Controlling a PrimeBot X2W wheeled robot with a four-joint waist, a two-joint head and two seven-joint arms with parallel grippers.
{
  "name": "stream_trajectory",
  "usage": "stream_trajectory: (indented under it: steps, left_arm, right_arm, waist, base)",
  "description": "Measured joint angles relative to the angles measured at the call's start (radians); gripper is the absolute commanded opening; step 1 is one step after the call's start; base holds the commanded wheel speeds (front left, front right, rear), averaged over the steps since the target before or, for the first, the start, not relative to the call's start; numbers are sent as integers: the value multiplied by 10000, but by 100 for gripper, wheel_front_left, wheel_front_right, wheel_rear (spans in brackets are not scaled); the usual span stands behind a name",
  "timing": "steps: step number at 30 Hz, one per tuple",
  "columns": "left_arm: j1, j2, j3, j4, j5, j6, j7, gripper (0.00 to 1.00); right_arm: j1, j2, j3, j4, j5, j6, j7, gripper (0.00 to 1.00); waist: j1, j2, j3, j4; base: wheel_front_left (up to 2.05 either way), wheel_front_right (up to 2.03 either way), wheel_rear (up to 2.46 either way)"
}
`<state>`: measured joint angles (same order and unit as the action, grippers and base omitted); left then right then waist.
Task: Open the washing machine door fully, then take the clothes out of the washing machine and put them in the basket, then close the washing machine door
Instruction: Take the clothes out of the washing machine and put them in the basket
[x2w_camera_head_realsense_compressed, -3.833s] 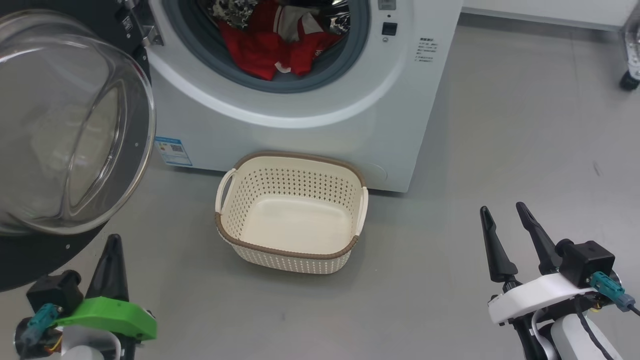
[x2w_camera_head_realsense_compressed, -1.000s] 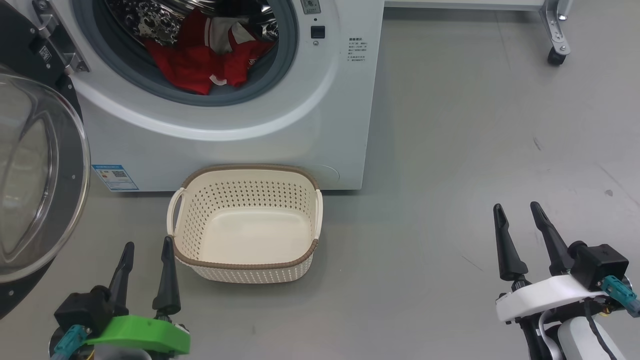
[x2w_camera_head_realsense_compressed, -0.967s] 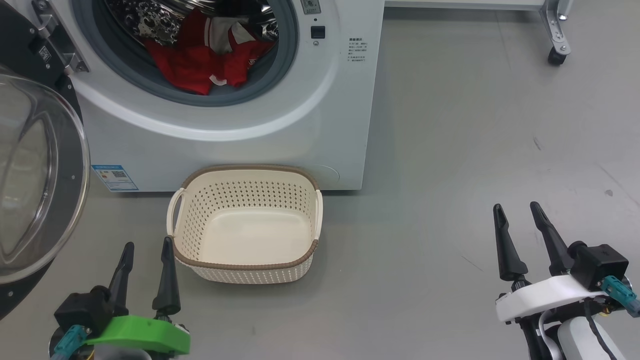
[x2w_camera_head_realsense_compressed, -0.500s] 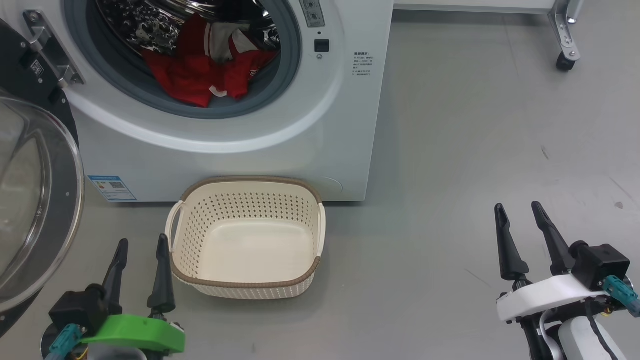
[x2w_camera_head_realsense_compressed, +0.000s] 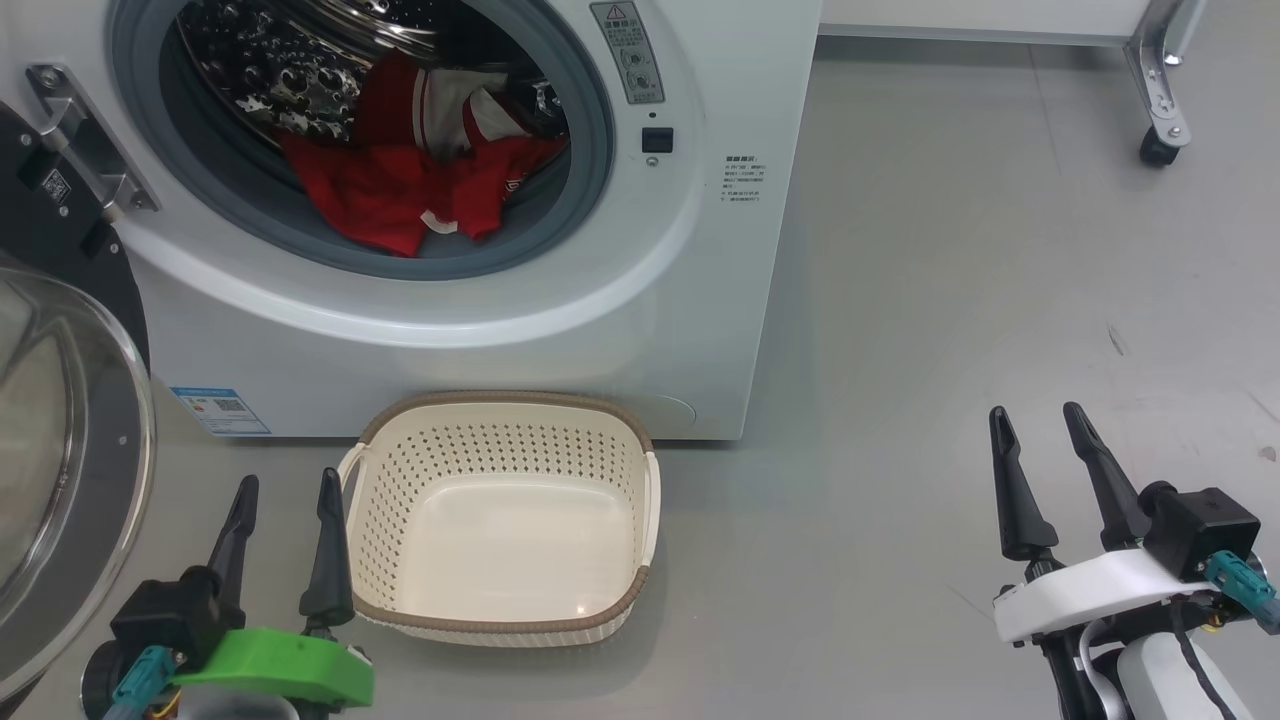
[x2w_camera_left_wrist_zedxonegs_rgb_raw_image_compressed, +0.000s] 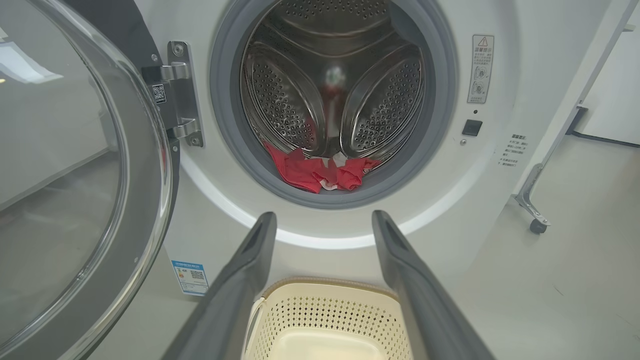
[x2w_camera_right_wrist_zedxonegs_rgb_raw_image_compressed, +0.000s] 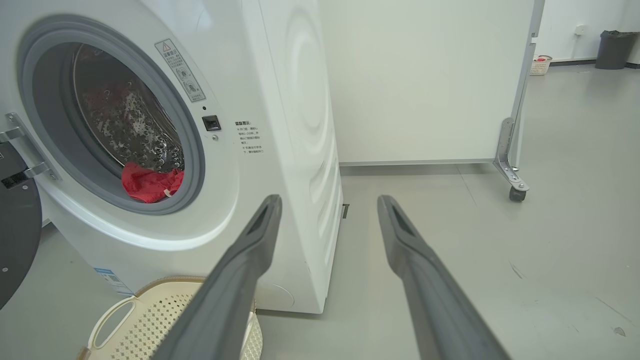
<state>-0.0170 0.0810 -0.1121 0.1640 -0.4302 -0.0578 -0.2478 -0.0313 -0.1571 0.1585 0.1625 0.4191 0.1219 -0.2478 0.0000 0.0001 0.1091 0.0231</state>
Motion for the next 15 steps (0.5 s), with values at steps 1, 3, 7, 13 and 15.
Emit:
stream_trajectory:
  steps: [1, 3, 7, 13, 15]
  left_arm:
    - [0, -2, -15, 0, 2, 0, 0, 100]
    - [0, -4, -42, 2, 4, 0, 0, 100]
    - [0, -13, -90, 4, 4, 0, 0, 100]
    - [0, -17, -159, 12, 4, -2, 0, 100]
    - [0, -17, -171, 19, 4, -2, 0, 100]
  right_arm:
    - [-1, 0, 0, 0, 0, 0, 0, 100]
    - [-2, 6, 0, 2, 0, 0, 0, 100]
    - [-3, 23, 0, 4, 0, 0, 0, 100]
    - [-7, 33, 2, 10, -2, 0, 0, 100]
    - [-7, 35, 2, 13, -13, 2, 0, 100]
  waist:
    - [0, 0, 4, 5]
    - [0, 0, 8, 9]
    - [0, 0, 16, 6]
    - [0, 0, 31, -28]
    - [0, 0, 26, -37]
  base:
    - [67, -67, 0]
    - [60, -60, 0]
    - [48, -48, 0]
    - [25, -25, 0]
    - [6, -6, 0]
